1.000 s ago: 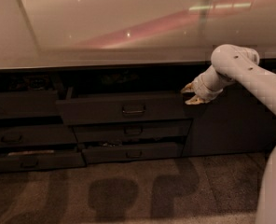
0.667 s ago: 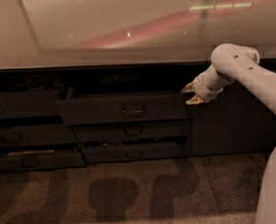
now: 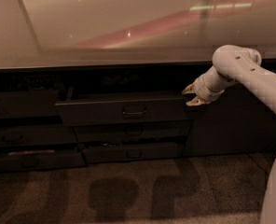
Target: Open top drawer
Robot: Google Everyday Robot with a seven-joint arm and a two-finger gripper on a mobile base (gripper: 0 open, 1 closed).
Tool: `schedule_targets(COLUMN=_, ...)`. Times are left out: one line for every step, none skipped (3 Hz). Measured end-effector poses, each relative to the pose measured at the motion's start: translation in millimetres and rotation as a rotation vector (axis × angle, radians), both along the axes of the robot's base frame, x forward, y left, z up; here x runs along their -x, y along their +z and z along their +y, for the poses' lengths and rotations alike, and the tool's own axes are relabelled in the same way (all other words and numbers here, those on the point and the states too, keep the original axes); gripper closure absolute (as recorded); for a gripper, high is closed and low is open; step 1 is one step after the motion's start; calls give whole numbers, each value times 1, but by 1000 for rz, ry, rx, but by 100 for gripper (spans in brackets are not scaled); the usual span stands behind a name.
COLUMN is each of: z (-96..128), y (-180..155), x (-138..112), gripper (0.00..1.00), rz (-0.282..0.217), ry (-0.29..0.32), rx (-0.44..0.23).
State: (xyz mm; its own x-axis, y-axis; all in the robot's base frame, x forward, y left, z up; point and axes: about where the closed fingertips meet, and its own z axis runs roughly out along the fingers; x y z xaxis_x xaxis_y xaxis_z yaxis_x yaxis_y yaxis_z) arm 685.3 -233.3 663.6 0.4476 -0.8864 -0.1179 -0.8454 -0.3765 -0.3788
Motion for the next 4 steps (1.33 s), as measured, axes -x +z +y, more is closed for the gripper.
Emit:
schedule_targets(z=0, y=-2, x=6, gripper=100, rz=1, ry=7, rx=-2)
schedule_targets(z=0, y=0, x=7, gripper=100, rz=1, ry=7, rx=-2)
schedule_targets(z=0, y=-3, x=14, gripper=100, rz=3, ry=14, rx=-4)
schedule_targets(z=0, y=0, x=14, gripper=100, rz=3, ry=14, rx=-4)
